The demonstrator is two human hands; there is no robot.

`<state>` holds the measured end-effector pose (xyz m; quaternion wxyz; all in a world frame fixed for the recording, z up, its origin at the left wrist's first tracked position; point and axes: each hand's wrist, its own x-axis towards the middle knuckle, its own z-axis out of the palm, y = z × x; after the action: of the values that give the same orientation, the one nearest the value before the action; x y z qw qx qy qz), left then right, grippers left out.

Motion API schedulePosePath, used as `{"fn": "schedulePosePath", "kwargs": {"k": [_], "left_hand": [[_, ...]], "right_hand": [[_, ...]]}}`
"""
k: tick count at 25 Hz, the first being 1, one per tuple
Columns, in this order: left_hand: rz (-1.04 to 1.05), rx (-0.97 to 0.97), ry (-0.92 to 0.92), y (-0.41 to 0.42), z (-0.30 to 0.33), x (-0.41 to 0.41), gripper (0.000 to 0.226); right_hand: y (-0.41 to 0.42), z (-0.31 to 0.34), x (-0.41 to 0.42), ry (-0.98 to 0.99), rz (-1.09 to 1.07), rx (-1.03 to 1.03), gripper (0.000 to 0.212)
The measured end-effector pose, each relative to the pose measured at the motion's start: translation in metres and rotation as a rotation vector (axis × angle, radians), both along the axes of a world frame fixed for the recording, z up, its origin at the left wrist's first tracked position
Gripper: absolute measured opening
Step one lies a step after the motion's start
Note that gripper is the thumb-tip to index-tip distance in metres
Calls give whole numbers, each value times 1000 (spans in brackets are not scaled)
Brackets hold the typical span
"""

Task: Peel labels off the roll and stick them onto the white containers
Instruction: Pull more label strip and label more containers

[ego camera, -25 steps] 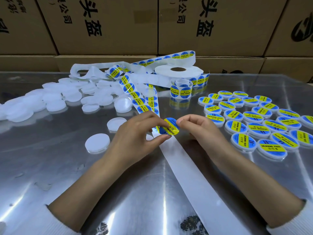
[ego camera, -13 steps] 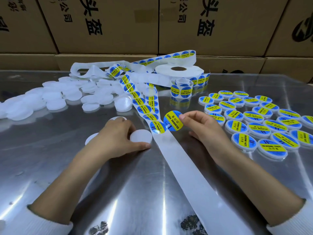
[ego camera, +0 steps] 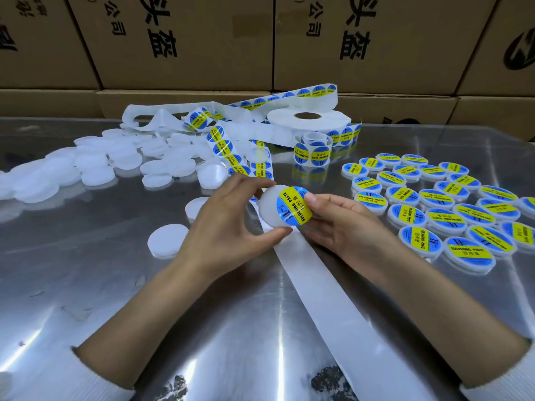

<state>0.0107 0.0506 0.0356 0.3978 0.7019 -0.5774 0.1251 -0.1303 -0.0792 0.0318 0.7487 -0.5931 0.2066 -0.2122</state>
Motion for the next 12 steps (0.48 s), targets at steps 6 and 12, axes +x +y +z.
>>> {"fn": "schedulePosePath", "kwargs": {"k": [6, 12], "left_hand": [[-46, 2, -14, -2, 0, -7, 57], [-55, 5, -2, 0, 1, -9, 57]], "right_hand": [[3, 2, 0, 26, 12, 6, 20], [4, 2, -1, 36, -12, 18, 24]]}}
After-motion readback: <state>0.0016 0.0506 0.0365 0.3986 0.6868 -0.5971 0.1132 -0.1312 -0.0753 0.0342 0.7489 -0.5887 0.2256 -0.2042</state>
